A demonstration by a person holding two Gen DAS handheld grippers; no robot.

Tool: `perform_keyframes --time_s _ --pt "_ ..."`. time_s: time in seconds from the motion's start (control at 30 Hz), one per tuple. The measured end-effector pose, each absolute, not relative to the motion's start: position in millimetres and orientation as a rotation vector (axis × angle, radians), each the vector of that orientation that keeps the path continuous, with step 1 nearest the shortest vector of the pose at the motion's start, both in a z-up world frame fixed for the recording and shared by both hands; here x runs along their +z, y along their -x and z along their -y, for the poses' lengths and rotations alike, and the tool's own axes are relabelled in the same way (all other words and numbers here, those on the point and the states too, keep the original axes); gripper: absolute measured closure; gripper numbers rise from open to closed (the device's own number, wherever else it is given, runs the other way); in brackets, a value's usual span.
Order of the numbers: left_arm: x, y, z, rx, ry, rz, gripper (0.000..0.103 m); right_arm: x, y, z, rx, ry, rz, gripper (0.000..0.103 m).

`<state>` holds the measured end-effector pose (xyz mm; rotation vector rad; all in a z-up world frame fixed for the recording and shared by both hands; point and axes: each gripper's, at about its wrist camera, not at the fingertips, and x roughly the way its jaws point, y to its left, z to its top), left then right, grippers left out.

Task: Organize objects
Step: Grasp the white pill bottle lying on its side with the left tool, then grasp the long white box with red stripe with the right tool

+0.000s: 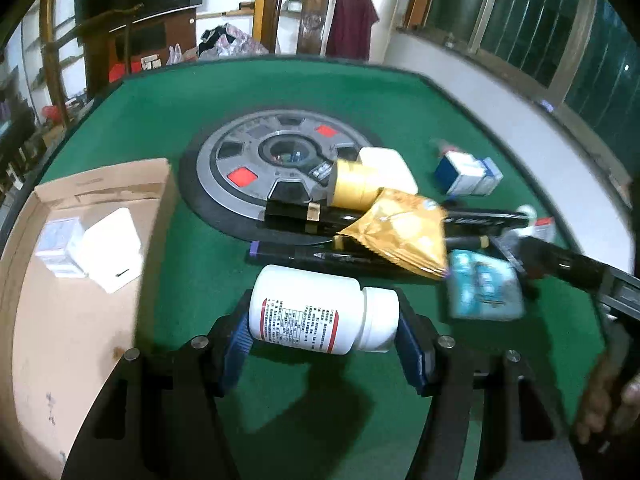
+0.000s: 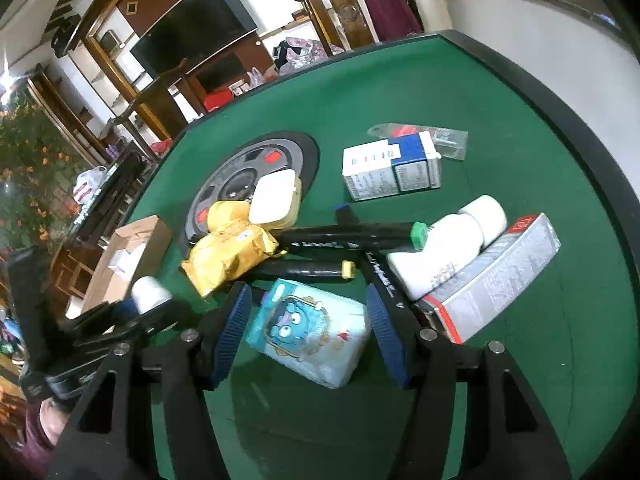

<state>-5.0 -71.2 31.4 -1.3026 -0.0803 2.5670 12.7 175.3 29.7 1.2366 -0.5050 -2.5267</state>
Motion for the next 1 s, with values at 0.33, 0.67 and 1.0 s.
perform_keyframes --time_s 0.33,0.67,1.0 --pt "58.1 -40.6 109.9 2.558 1.196 0.23 0.045 42.0 -12.2 -218.1 -2.643 -1.33 0.392 0.044" --pt "48.2 -52.9 139.4 2.563 1.235 0.346 0.045 21.4 -22.3 -261.4 -2.734 -1.436 0.648 0.044" --pt "49.9 -65.3 141.2 2.594 1.216 0.32 0.045 16.3 4.2 -253.2 -2.795 -1.604 0.67 0.071"
